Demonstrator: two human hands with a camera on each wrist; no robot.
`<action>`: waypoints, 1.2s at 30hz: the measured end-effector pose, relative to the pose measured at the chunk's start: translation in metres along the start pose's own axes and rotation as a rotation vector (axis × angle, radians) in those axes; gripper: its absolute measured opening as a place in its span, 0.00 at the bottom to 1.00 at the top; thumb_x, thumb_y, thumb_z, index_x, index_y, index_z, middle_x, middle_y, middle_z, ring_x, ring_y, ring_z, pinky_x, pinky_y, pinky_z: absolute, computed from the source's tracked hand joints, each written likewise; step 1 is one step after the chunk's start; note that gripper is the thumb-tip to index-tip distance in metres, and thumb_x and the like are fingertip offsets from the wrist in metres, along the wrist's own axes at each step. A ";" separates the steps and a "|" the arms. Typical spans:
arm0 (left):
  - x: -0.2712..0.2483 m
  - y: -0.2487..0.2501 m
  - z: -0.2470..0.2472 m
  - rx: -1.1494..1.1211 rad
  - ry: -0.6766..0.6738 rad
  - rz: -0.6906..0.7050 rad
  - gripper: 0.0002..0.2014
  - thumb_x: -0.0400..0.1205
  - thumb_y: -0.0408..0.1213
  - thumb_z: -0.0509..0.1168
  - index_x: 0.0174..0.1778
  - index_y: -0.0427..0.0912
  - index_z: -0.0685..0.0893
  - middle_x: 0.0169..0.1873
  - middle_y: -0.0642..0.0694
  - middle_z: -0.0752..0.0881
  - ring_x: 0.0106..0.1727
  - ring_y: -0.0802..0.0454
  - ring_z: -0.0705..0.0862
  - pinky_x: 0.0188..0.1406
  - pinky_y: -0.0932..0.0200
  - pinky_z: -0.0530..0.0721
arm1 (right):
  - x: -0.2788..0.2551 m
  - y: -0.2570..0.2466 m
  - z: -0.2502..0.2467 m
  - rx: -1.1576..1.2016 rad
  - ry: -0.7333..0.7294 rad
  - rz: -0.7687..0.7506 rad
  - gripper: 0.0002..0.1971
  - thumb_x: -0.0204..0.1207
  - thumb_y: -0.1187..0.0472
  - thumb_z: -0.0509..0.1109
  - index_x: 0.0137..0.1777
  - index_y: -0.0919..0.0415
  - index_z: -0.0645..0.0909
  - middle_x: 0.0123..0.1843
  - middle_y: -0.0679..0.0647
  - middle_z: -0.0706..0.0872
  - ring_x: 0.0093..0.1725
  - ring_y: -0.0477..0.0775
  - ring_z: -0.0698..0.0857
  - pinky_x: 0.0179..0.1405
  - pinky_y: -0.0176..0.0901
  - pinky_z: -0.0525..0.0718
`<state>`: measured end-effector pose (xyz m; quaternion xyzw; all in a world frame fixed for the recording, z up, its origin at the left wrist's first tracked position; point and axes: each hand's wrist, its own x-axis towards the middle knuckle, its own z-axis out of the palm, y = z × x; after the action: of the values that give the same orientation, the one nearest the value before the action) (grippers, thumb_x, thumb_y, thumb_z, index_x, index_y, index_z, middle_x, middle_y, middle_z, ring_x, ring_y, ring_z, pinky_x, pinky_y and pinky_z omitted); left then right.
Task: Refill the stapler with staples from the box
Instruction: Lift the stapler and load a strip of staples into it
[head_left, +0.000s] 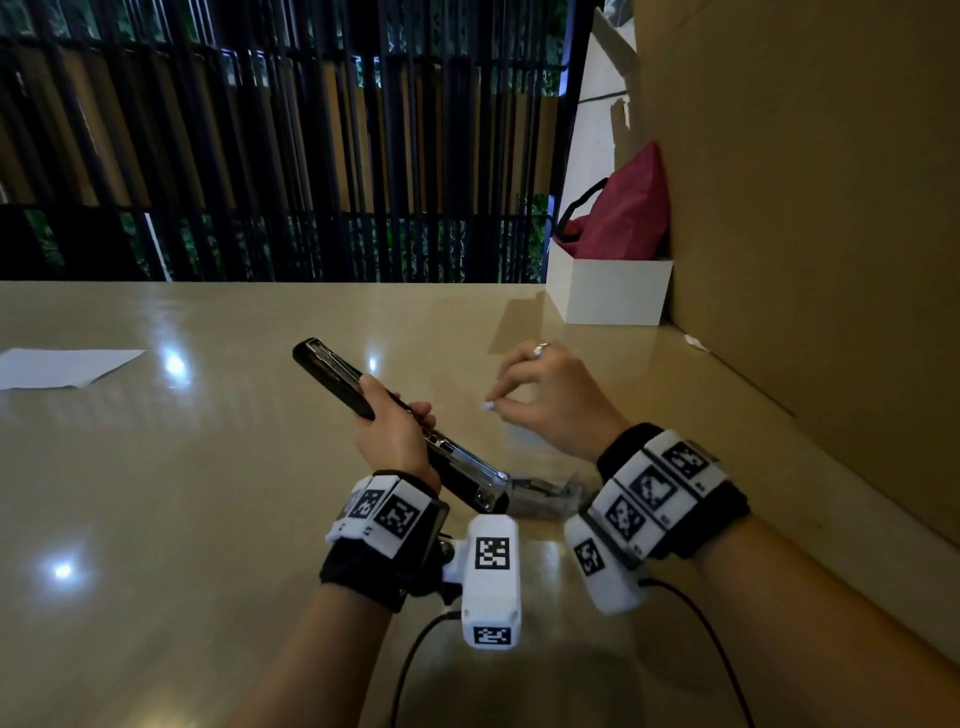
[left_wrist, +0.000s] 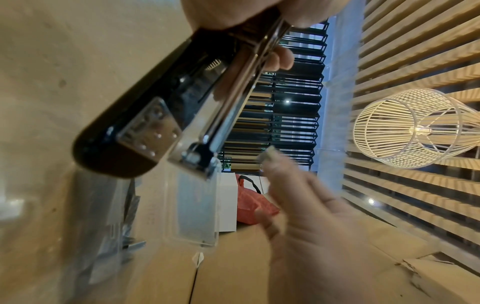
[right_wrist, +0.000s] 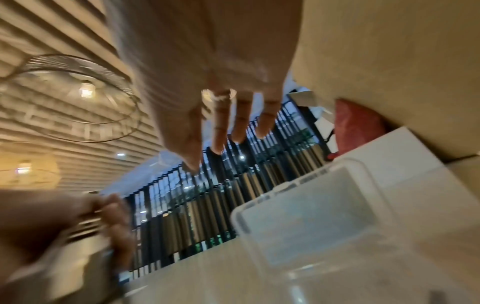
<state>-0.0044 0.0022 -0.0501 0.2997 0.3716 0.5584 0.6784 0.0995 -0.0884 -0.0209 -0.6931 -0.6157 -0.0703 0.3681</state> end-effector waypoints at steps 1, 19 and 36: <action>0.000 0.000 0.000 0.006 0.001 0.000 0.18 0.84 0.51 0.53 0.33 0.44 0.68 0.24 0.45 0.77 0.21 0.53 0.74 0.23 0.62 0.73 | 0.003 0.008 -0.002 -0.053 -0.063 0.135 0.05 0.70 0.62 0.74 0.41 0.63 0.90 0.51 0.58 0.87 0.55 0.55 0.78 0.56 0.45 0.75; -0.005 0.002 0.004 -0.022 -0.030 -0.007 0.17 0.84 0.51 0.53 0.33 0.44 0.69 0.25 0.46 0.76 0.23 0.53 0.73 0.25 0.62 0.73 | -0.022 0.025 0.011 -0.932 -0.624 0.089 0.08 0.75 0.58 0.68 0.48 0.55 0.88 0.85 0.51 0.54 0.83 0.65 0.45 0.77 0.69 0.48; -0.003 0.003 0.007 -0.286 -0.069 -0.090 0.20 0.84 0.56 0.52 0.55 0.40 0.69 0.28 0.46 0.76 0.24 0.55 0.77 0.29 0.62 0.78 | -0.030 -0.005 0.004 0.452 -0.266 0.299 0.22 0.69 0.60 0.77 0.64 0.54 0.81 0.57 0.47 0.84 0.52 0.44 0.84 0.51 0.27 0.81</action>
<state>-0.0009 0.0001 -0.0434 0.2024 0.2778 0.5639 0.7509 0.0870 -0.1104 -0.0383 -0.6797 -0.5495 0.2152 0.4356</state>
